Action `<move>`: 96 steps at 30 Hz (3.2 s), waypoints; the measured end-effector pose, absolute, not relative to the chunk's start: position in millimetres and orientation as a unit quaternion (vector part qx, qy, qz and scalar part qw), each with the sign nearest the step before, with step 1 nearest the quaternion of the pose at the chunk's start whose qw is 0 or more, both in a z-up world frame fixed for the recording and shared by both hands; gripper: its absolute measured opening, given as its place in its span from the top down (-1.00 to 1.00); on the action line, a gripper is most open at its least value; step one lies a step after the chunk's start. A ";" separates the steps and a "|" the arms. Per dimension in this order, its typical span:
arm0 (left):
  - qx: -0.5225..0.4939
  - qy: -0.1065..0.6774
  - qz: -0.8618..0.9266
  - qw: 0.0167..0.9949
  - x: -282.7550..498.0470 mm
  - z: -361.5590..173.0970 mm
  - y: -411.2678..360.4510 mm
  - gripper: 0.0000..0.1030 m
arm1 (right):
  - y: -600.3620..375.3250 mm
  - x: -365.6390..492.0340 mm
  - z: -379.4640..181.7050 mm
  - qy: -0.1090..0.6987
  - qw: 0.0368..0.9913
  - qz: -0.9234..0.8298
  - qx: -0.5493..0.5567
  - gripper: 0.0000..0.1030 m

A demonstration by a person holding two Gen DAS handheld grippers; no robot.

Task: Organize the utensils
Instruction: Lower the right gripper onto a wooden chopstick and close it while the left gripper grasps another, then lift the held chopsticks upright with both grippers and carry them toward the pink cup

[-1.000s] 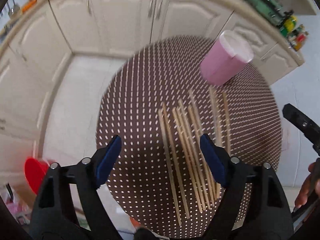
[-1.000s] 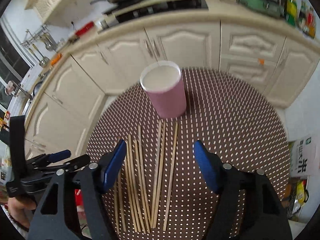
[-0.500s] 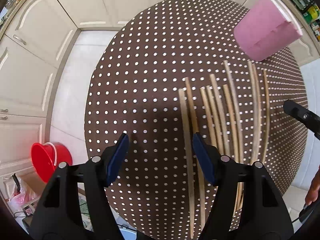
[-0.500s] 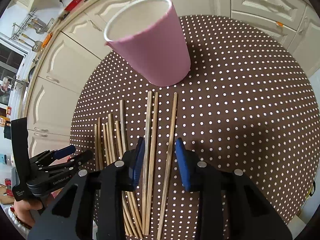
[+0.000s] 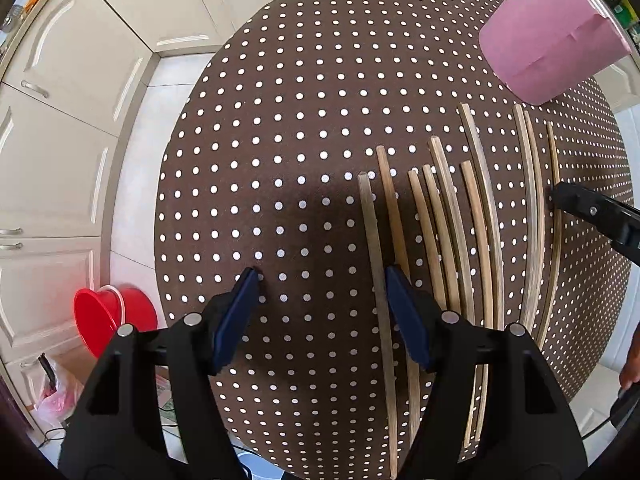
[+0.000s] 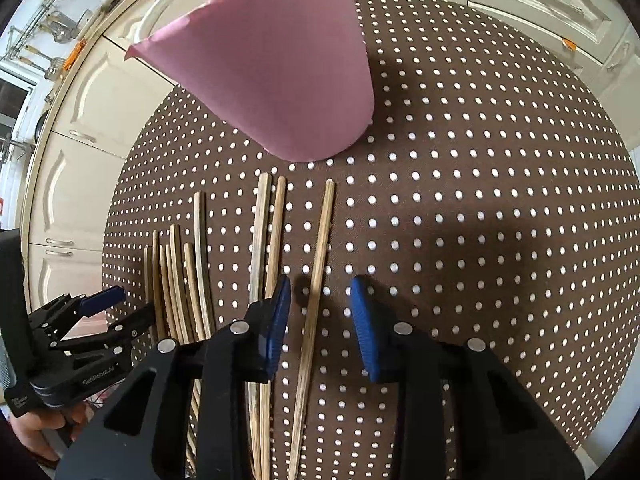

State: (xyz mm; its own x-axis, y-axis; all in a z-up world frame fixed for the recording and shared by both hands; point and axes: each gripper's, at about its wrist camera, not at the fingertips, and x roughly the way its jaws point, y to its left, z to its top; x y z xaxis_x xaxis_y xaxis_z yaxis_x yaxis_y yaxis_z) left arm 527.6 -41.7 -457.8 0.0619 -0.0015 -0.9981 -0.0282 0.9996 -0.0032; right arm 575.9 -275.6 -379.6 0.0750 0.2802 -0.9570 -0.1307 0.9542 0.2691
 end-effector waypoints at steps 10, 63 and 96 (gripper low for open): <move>-0.008 0.674 0.005 0.739 540.6 -442.1 -57.4 0.35 | -258.5 581.4 -385.0 0.657 0.743 0.130 0.024 0.85; -0.025 0.657 0.008 0.754 545.8 -439.3 -46.1 0.76 | -286.5 557.5 -338.7 0.624 0.753 0.173 0.114 0.91; -0.092 0.479 -0.125 0.864 527.2 -246.0 -66.7 0.88 | -293.5 547.0 -235.7 0.502 0.836 0.182 0.125 0.91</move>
State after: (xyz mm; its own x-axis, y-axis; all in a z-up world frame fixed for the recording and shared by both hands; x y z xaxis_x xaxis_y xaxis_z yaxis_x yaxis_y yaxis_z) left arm 527.2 -66.7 -246.0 0.5098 -0.3038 -0.8049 0.1273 0.9519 -0.2787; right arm 547.0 -293.5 -235.7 0.4292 0.4301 -0.7942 -0.1779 0.9024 0.3925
